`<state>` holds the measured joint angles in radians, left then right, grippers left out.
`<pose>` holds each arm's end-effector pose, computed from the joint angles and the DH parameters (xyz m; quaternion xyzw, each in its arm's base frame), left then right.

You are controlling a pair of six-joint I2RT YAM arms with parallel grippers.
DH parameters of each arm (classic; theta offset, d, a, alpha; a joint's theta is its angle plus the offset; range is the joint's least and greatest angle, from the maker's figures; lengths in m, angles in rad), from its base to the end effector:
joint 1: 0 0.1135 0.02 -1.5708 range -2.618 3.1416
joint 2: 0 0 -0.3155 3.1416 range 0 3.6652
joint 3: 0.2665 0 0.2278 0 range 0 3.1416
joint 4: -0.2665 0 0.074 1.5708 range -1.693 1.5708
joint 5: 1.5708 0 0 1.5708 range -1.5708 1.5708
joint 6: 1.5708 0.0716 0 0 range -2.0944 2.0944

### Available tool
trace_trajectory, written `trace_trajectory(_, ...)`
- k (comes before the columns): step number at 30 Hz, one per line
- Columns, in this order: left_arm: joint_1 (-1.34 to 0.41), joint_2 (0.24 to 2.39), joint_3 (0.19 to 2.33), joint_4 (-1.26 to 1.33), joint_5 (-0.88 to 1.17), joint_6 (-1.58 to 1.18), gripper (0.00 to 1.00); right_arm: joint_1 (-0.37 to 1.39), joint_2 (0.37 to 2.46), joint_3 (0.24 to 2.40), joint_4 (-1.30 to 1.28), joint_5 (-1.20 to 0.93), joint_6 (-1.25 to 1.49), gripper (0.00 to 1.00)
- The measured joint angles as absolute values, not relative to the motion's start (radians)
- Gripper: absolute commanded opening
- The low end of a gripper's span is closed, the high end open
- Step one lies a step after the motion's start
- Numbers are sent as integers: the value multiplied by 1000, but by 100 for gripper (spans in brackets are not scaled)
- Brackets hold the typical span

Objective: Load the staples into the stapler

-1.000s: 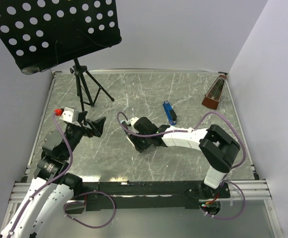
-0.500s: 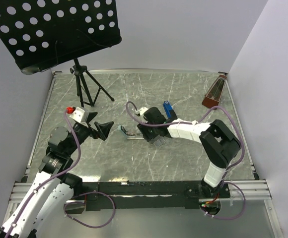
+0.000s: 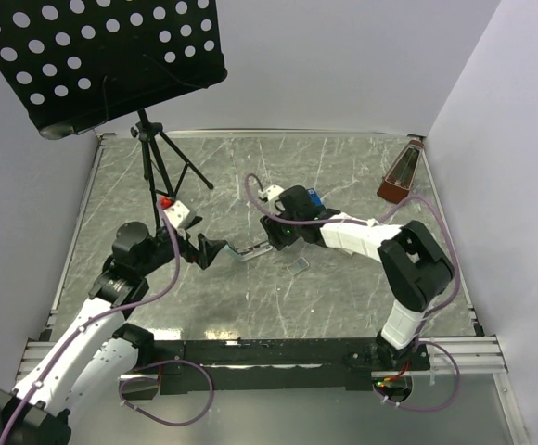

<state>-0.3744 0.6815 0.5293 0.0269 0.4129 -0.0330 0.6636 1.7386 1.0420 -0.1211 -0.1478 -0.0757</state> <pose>0.1196 -0.0779 0.3208 0.2583 0.7004 -0.2815 0.6029 0.2919 0.2416 0.2239 -0.3604 0.8550 0.1720 0.3311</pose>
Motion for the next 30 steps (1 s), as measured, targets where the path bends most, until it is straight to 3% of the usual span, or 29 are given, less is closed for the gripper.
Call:
trace_trajectory(6, -374, 755, 500, 28, 453, 73, 99, 616, 1584, 940, -35, -231, -35, 60)
trace_trajectory(11, -374, 816, 477, 28, 461, 155, 94, 558, 1491, 852, 91, -334, 54, 100)
trace_trajectory(18, -375, 983, 477, 20, 476, 252, 86, 441, 1533, 796, 242, -519, 227, 100)
trace_trajectory(30, -395, 1148, 522, 44, 494, 342, 68, 441, 1664, 788, 360, -714, 398, 93)
